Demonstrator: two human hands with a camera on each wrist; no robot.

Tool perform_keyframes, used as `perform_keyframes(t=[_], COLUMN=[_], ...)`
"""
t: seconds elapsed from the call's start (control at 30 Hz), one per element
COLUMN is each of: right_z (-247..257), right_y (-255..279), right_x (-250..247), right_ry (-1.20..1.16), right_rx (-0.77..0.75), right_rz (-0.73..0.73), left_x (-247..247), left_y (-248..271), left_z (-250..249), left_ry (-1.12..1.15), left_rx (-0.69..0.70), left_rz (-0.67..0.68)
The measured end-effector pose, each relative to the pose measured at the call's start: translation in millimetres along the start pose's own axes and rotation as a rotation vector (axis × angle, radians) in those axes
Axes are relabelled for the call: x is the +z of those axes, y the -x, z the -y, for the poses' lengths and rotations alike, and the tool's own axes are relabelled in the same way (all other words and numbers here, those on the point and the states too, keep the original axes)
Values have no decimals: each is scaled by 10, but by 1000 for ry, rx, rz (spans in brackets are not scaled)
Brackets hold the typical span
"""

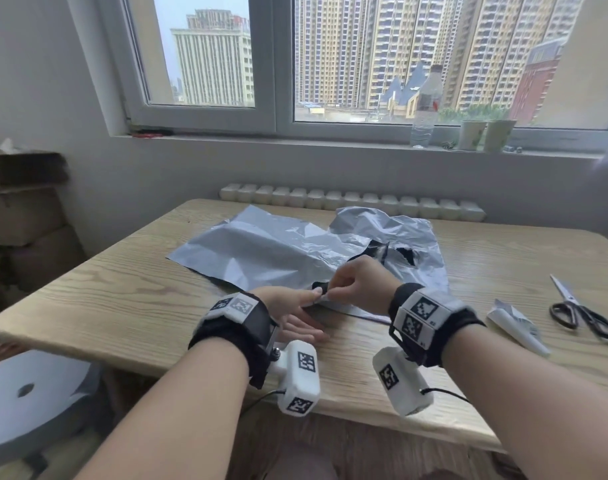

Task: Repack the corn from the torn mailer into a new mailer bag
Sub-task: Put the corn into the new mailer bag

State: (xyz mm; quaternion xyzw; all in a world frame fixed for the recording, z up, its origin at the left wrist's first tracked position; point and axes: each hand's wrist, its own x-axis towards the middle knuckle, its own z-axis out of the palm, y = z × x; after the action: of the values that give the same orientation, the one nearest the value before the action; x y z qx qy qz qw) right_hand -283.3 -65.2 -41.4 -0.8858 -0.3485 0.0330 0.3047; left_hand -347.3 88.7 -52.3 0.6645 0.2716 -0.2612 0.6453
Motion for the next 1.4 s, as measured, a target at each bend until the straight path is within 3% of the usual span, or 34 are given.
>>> perform_keyframes(t=[0.17, 0.4, 0.5, 0.83, 1.23, 1.4], right_z=[-28, -32, -69, -100, -150, -157], right_y=[12, 66, 60, 79, 67, 48], right_x=[-13, 9, 36, 45, 112, 128], right_ry=[24, -11, -71, -100, -378, -285], right_rx=[-1, -13, 6, 13, 182, 254], right_rz=[57, 88, 36, 39, 53, 91], left_x=[-79, -31, -23, -44, 6, 28], left_y=[3, -100, -131, -57, -28, -30], left_z=[-35, 16, 24, -6, -9, -16], left_ry=[268, 180, 160, 193, 180, 172], left_rx=[81, 64, 96, 103, 166, 190], left_rz=[47, 9, -3, 56, 11, -10])
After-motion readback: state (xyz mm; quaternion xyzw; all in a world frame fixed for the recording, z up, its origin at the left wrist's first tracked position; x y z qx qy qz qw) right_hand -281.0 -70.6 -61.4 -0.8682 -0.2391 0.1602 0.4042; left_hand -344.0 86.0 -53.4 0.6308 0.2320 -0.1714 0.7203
